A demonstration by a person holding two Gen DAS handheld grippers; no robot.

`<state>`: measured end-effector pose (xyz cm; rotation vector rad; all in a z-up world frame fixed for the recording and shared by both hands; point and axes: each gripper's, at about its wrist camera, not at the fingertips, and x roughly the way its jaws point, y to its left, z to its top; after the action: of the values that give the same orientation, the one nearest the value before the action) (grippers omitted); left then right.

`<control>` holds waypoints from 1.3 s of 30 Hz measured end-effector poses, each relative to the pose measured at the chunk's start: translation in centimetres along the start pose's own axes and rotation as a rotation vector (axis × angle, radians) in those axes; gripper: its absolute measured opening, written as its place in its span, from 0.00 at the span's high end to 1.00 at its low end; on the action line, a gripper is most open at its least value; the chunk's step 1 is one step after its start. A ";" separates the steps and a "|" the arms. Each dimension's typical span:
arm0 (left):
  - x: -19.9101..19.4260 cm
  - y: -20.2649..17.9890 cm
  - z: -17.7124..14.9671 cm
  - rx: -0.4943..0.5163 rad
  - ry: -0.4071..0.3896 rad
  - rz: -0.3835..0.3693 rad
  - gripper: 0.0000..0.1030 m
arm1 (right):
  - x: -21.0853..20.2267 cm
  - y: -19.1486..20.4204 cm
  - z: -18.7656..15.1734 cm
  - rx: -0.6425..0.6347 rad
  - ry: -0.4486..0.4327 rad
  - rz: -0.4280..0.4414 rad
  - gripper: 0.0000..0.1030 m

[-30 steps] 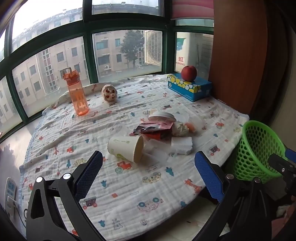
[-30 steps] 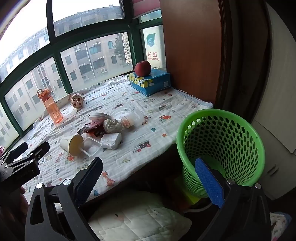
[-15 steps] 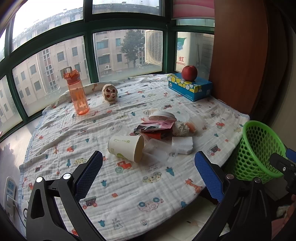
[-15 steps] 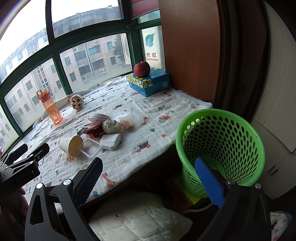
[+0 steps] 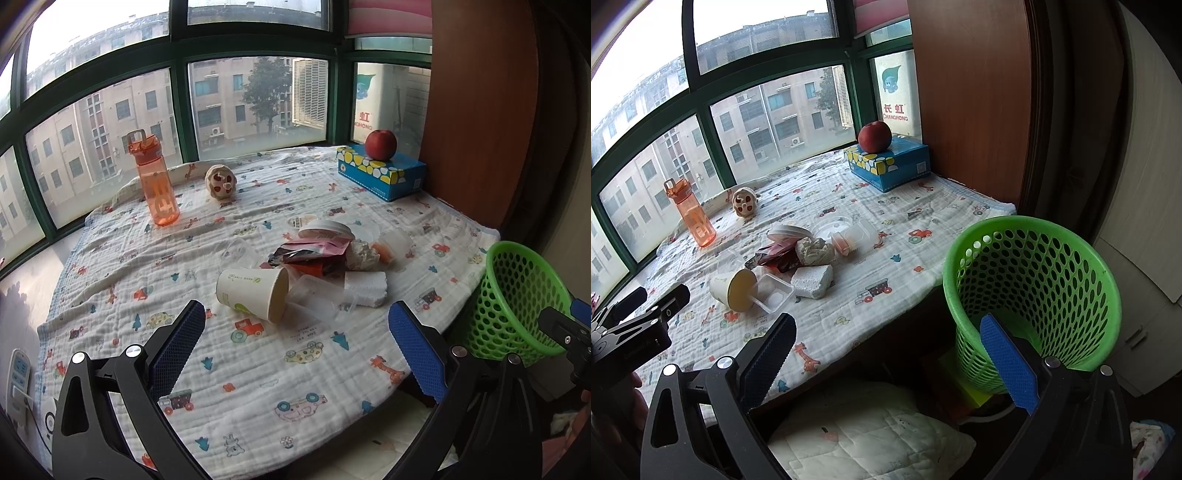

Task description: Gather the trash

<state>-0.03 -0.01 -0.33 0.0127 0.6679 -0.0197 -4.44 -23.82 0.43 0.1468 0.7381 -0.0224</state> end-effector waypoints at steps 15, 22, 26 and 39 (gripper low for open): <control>0.4 0.3 -0.3 -0.010 0.008 0.003 0.05 | 0.2 0.0 0.1 -0.001 0.004 0.001 0.06; 0.8 0.6 -0.4 -0.014 0.016 0.007 0.05 | 0.3 0.1 0.1 -0.002 0.003 0.001 0.06; 0.9 0.7 -0.4 -0.017 0.017 0.007 0.05 | 0.3 0.0 0.2 -0.003 0.004 0.001 0.06; 1.6 1.2 -0.2 -0.028 0.031 0.014 0.05 | 1.8 0.9 0.2 -0.016 0.015 0.004 0.06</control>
<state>1.13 1.19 -1.48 -0.0096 0.6987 0.0036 -2.93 -22.92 -0.50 0.1334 0.7532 -0.0120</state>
